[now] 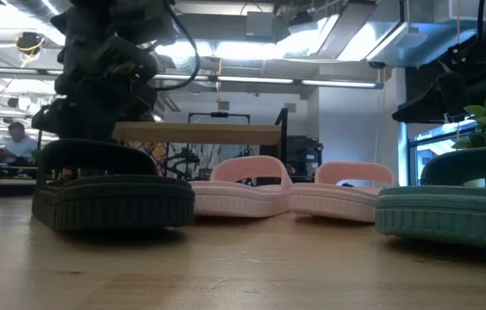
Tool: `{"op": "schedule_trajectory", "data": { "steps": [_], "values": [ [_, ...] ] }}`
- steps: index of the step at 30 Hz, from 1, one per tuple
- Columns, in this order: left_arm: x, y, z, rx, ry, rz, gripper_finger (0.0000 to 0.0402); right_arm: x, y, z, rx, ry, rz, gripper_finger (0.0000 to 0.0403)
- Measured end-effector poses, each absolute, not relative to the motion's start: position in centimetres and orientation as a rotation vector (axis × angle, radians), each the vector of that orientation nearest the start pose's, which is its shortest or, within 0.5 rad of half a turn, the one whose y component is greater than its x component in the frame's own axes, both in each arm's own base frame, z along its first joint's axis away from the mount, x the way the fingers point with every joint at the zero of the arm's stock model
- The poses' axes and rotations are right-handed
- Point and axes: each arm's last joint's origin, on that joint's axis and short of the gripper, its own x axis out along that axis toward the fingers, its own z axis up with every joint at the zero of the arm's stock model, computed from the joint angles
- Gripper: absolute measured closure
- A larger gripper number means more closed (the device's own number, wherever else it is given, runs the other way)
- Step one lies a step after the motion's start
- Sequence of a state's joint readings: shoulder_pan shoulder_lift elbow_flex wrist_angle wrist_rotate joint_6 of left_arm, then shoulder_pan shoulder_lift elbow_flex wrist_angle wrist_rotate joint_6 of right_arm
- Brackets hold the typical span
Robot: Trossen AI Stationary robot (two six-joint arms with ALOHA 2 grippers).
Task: Pick and place slides into the shelf
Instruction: Put the black slide on the shelf
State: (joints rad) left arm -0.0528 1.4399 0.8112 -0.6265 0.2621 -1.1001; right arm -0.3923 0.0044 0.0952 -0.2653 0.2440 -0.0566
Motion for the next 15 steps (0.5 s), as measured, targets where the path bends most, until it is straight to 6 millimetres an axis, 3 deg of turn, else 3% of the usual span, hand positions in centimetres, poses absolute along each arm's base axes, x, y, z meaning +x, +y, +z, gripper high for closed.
{"op": "schedule_trajectory", "data": {
  "steps": [15],
  "values": [
    [24.5, -2.4, 15.4, -1.199, 1.214, 0.317, 0.0253, 8.0, -4.0, 17.0, -0.039, 0.194, -0.629, 0.0197]
  ]
}}
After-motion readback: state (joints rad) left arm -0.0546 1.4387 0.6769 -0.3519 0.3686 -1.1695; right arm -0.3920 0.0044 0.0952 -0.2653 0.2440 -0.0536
